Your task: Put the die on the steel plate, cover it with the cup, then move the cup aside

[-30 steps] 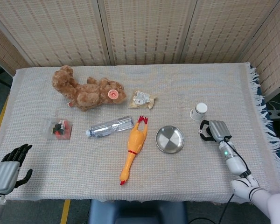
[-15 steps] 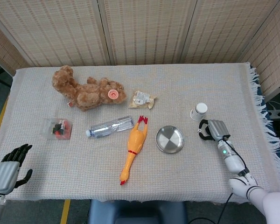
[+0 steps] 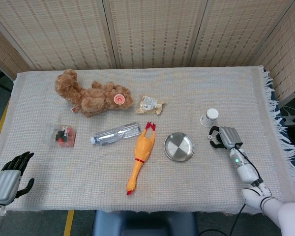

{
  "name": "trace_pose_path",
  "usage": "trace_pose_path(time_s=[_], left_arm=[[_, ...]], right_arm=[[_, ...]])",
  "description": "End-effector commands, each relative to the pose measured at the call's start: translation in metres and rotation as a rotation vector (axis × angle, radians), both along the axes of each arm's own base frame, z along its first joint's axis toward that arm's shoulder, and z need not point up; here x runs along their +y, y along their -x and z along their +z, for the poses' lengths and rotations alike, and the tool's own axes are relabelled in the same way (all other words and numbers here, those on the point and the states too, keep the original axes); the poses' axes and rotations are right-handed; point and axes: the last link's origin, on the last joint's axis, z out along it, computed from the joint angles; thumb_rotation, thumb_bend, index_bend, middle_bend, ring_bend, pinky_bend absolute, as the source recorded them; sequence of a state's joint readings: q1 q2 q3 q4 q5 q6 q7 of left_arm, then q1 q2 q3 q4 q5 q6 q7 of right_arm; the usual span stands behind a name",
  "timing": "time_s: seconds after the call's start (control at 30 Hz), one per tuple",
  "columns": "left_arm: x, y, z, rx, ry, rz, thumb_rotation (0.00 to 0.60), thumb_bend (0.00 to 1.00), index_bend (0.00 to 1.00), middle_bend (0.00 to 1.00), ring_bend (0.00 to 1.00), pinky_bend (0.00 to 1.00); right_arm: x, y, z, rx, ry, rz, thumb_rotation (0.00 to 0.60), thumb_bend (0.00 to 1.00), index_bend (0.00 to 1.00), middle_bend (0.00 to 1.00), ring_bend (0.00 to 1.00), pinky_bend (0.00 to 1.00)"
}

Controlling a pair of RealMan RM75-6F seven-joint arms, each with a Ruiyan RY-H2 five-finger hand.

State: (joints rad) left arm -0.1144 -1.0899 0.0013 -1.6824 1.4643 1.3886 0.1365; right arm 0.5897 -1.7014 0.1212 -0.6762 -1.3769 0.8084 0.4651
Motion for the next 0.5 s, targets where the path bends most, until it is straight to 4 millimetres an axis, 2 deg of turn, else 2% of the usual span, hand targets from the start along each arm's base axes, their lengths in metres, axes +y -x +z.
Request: trace_pose_path(time_s=[0.03,0.23,0.37,0.5], left_arm=[[0.000,0.000,0.000,0.000,0.000,0.000,0.600,0.40,0.08,0.07,0.10,0.21],[0.000,0.000,0.000,-0.001,-0.001,0.000,0.600,0.40,0.08,0.07,0.10,0.21],[0.000,0.000,0.000,-0.001,-0.001,0.001,0.600,0.40,0.08,0.07,0.10,0.21],[0.000,0.000,0.000,0.000,0.001,0.002,0.600,0.40,0.08,0.07,0.10,0.21]], right_arm=[[0.000,0.000,0.000,-0.002,0.005,0.003,0.600,0.24,0.50,0.97,0.99,0.93],[0.002,-0.003,-0.001,-0.004,0.010,0.016,0.600,0.24,0.63,0.98,0.99,0.94],[0.005,-0.007,-0.002,-0.009,0.013,0.040,0.600,0.24,0.64,0.98,0.99,0.94],[0.013,-0.025,-0.004,-0.055,-0.010,0.111,0.600,0.24,0.64,0.98,0.99,0.94]])
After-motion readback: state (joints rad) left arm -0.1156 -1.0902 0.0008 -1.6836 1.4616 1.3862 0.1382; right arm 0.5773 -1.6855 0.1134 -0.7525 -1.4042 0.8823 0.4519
